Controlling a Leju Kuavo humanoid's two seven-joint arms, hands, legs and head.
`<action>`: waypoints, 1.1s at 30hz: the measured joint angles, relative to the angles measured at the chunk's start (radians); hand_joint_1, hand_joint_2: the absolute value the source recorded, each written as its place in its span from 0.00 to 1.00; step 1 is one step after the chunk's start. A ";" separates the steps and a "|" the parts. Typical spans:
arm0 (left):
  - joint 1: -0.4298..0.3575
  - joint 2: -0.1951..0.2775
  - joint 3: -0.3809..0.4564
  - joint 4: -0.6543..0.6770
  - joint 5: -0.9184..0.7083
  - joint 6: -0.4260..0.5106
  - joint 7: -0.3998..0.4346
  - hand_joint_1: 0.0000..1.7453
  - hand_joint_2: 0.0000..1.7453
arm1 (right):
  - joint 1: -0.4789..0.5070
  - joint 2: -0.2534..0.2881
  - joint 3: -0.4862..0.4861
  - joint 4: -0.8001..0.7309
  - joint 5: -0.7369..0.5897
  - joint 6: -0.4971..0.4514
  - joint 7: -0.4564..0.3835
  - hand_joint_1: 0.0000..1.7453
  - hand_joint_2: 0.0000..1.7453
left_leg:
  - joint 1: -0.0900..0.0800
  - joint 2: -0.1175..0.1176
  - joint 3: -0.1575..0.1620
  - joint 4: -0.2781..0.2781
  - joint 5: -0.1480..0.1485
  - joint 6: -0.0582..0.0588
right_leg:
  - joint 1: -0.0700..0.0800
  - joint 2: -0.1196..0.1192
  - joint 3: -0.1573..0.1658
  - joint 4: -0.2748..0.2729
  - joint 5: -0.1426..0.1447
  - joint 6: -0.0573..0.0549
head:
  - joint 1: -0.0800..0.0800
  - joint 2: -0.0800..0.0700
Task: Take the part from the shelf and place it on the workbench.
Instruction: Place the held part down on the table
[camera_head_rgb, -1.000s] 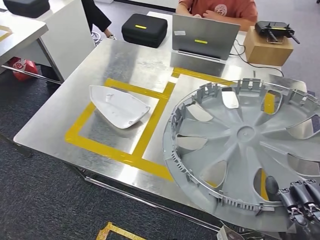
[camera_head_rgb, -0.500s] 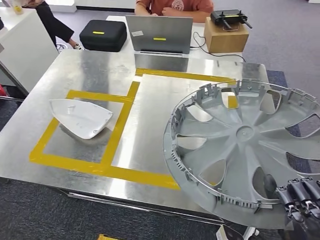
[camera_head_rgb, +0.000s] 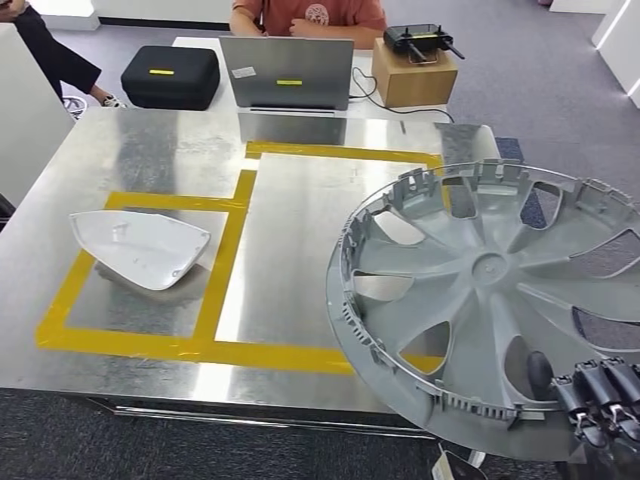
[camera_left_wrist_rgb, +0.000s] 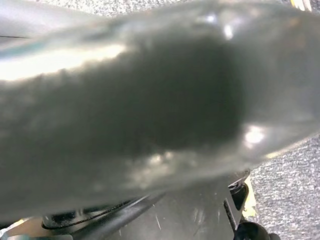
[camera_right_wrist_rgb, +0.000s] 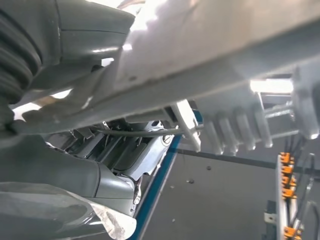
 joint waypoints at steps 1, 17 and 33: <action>0.000 0.000 0.000 0.000 -0.001 0.000 0.000 0.00 0.00 | 0.000 0.000 0.000 0.000 0.000 0.000 -0.002 1.00 1.00 | -0.002 0.000 -0.001 0.001 0.001 0.003 | -0.002 -0.001 0.000 -0.001 0.001 0.005 | 0.001 0.000; 0.002 0.005 0.000 0.000 -0.004 -0.001 0.000 0.00 0.00 | -0.014 0.000 0.000 0.005 0.000 0.000 -0.008 1.00 1.00 | -0.005 -0.001 -0.003 0.004 0.001 0.009 | -0.006 -0.003 -0.005 0.002 0.003 0.034 | 0.000 0.000; 0.003 0.005 0.000 0.000 -0.004 -0.003 0.000 0.00 0.00 | -0.014 0.000 0.000 0.009 0.000 0.000 -0.010 1.00 1.00 | -0.004 -0.001 -0.003 0.004 0.001 0.008 | -0.005 -0.003 -0.006 0.004 0.002 0.033 | 0.000 0.000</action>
